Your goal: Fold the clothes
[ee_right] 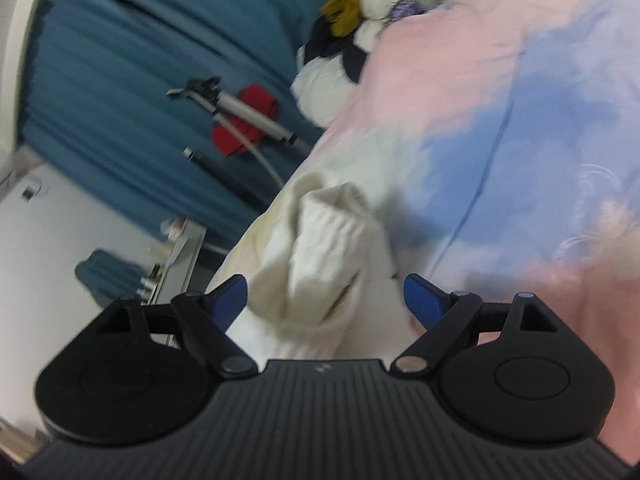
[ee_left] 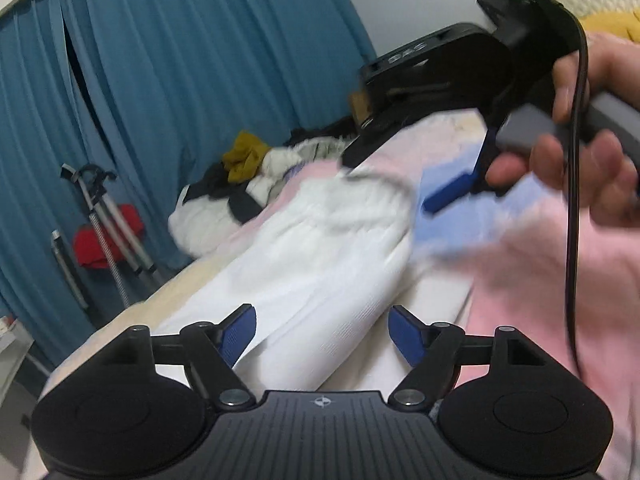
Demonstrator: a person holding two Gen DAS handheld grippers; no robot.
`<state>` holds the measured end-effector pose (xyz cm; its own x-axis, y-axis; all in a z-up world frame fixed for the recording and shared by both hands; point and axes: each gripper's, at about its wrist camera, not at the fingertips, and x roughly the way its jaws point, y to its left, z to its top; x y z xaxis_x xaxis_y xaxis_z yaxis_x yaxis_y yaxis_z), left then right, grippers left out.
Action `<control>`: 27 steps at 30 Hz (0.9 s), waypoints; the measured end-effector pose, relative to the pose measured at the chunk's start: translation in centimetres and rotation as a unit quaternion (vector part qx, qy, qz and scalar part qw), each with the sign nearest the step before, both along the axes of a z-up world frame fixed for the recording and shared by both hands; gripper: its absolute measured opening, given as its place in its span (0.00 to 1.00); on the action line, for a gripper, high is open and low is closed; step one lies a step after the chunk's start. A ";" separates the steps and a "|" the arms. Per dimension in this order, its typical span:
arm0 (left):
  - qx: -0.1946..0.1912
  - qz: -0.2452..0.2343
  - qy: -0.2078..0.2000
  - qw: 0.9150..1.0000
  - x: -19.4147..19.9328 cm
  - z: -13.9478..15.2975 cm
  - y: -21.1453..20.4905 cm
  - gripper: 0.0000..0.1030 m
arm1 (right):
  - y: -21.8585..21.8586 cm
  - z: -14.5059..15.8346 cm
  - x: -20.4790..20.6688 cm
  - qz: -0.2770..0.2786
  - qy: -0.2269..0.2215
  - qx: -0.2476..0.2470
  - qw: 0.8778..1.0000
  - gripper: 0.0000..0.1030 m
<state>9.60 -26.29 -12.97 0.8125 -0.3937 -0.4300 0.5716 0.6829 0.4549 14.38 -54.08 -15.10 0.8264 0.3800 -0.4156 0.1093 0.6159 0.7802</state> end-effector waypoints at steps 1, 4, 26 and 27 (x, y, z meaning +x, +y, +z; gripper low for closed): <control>0.008 0.010 0.003 1.000 0.2 0.3 1.4 0.73 | 0.5 0.2 0.1 0.009 -0.001 -0.004 1.000 0.85; 0.022 0.048 0.022 0.998 0.8 1.1 6.6 0.73 | 1.9 0.8 0.4 0.037 -0.003 -0.017 0.999 0.85; 0.018 -0.014 0.033 0.999 -7.1 1.3 11.8 0.11 | 1.9 -1.3 0.4 -0.082 0.053 -0.106 0.990 0.24; 0.021 -0.013 0.042 0.999 -6.9 1.0 11.8 0.11 | 1.8 -2.2 0.6 -0.082 0.072 -0.101 0.989 0.24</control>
